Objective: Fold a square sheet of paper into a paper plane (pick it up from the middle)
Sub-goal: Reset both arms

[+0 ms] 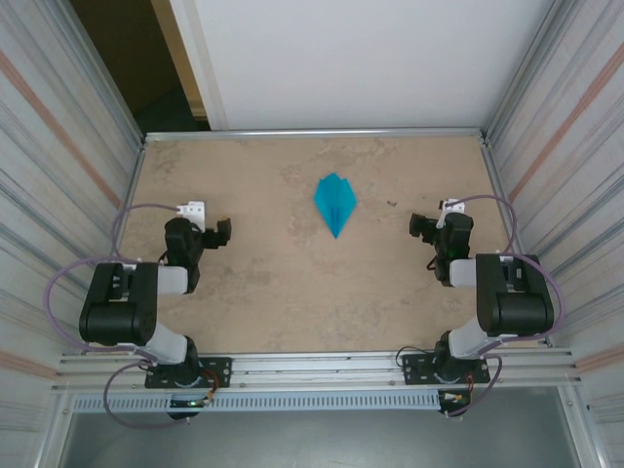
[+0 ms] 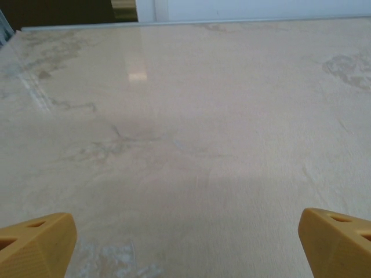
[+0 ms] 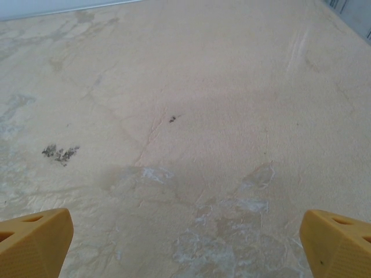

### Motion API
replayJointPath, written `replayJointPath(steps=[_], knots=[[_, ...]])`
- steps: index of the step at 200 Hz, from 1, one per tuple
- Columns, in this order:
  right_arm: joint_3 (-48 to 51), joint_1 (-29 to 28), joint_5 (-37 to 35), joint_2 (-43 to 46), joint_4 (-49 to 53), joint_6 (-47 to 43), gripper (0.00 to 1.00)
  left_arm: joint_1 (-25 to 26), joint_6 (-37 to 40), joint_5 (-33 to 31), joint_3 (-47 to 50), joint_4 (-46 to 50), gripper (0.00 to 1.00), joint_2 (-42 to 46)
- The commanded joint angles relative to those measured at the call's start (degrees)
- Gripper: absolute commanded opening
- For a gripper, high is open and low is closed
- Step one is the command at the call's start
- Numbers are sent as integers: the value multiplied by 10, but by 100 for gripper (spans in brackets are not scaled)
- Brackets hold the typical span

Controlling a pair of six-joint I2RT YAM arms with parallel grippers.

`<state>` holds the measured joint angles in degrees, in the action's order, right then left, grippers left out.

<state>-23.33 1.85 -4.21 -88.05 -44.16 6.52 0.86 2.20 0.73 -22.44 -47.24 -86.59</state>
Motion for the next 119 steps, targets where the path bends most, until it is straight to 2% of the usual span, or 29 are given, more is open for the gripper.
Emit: replayJointPath(steps=[1, 119], knots=[[1, 0, 6, -3, -20, -10, 99, 6, 9, -23, -6, 12, 99, 2], [1, 1, 6, -3, -19, -11, 99, 7, 16, -9, -19, 29, 99, -7]])
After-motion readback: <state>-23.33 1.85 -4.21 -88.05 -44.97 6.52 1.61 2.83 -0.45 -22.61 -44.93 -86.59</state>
